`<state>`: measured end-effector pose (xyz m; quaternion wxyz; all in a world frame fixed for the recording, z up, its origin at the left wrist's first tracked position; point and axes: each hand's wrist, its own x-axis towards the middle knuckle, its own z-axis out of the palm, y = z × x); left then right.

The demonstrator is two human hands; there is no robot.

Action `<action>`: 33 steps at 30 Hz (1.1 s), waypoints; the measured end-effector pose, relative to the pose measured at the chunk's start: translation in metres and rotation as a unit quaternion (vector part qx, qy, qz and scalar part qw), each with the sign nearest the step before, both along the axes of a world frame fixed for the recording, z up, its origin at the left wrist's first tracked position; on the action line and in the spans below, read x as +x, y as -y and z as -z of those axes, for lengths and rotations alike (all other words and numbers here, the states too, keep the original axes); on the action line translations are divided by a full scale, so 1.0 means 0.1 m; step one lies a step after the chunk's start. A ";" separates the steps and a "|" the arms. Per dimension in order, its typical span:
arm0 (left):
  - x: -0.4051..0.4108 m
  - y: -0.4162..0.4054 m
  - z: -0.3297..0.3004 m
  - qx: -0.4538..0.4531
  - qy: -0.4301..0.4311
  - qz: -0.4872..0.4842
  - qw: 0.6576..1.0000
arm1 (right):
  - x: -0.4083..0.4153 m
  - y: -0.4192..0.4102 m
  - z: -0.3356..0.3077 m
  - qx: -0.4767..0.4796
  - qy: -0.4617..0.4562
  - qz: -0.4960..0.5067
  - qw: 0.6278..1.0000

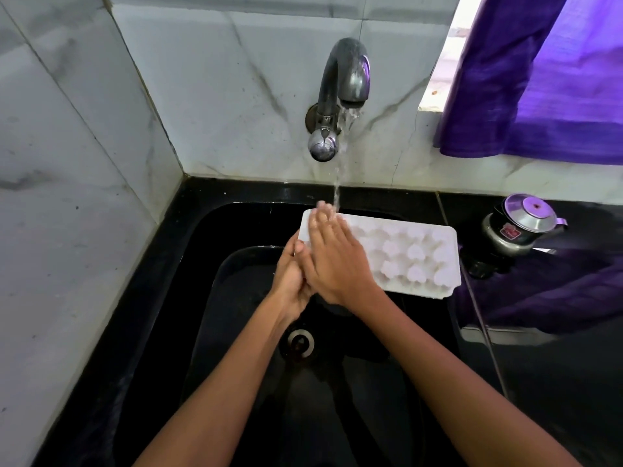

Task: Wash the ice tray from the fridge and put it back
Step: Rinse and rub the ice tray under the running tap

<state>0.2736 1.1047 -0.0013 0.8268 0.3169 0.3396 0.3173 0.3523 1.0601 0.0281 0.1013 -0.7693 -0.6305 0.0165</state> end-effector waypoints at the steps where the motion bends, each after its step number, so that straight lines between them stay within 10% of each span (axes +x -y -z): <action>1: 0.00 0.00 0.00 0.000 0.024 0.011 1.000 | -0.04 -0.01 0.00 0.008 0.009 -0.024 1.000; 8: -0.06 -0.13 0.07 -0.100 0.051 -0.018 0.993 | 0.01 0.21 0.00 -0.023 0.061 -0.144 0.987; 24: -0.18 -0.27 0.08 -0.037 0.010 -0.070 0.997 | 0.87 0.62 0.06 0.018 0.004 0.173 0.985; 33: -0.17 -0.11 0.03 0.009 -0.017 -0.053 0.998 | 0.07 0.06 0.07 0.030 -0.030 0.053 0.998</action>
